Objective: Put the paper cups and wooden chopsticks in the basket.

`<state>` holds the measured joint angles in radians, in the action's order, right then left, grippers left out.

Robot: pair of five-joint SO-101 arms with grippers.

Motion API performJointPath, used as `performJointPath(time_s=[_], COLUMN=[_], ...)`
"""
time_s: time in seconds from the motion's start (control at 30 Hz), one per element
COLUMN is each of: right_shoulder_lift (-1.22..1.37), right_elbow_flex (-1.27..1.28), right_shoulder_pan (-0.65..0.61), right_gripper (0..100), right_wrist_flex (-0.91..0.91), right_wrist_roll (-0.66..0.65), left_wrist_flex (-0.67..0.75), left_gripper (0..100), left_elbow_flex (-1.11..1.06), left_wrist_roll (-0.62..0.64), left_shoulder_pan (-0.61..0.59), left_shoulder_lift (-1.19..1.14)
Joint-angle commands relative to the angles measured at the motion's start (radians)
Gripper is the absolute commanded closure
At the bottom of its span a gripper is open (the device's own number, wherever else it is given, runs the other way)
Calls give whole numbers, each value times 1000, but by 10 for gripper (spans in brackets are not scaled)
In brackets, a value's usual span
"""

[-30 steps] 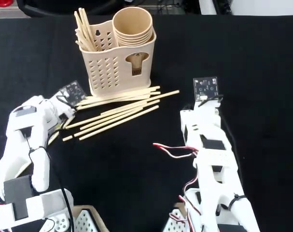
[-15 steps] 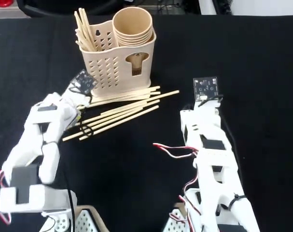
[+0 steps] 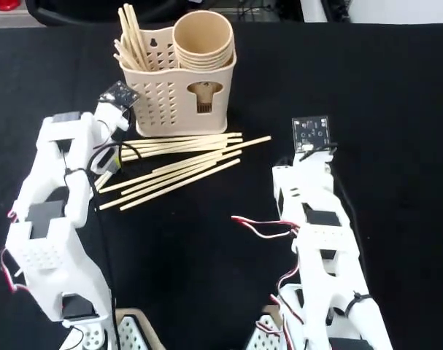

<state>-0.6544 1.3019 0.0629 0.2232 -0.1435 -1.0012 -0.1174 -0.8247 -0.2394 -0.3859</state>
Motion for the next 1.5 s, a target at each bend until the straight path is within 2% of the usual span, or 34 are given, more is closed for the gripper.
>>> performJointPath(time_s=[0.0, 0.2, 0.43, 0.6, 0.73, 0.8, 0.9, 1.07, 1.2, 1.47], right_shoulder_lift=[-18, -18, -18, -18, -18, -18, -18, -19, -19, -19], right_elbow_flex=[-5, -4, -4, -4, -4, -4, -4, -4, -4, -2], right_shoulder_pan=[-8, -8, -6, -6, -6, -5, -5, -5, -5, -9], right_gripper=[985, 985, 985, 985, 985, 985, 985, 985, 985, 985], right_wrist_flex=[-15, -15, -15, -15, -15, -15, -15, -15, -15, -15], right_wrist_roll=[3, 3, 3, 3, 3, 3, 3, 3, 3, 3], left_wrist_flex=[-144, -311, -325, -420, -443, -439, -468, -756, -756, -753], left_gripper=[823, 958, 959, 959, 959, 959, 959, 959, 959, 959], left_elbow_flex=[64, 166, 173, 182, 182, 182, 182, 269, 219, -12], left_wrist_roll=[-29, -29, -31, -37, -37, -48, -135, -216, -204, -473], left_shoulder_pan=[-33, -47, -58, -59, -81, -122, -200, -337, -470, -829], left_shoulder_lift=[-3, -12, -12, -3, -3, -3, -2, 43, 109, 245])
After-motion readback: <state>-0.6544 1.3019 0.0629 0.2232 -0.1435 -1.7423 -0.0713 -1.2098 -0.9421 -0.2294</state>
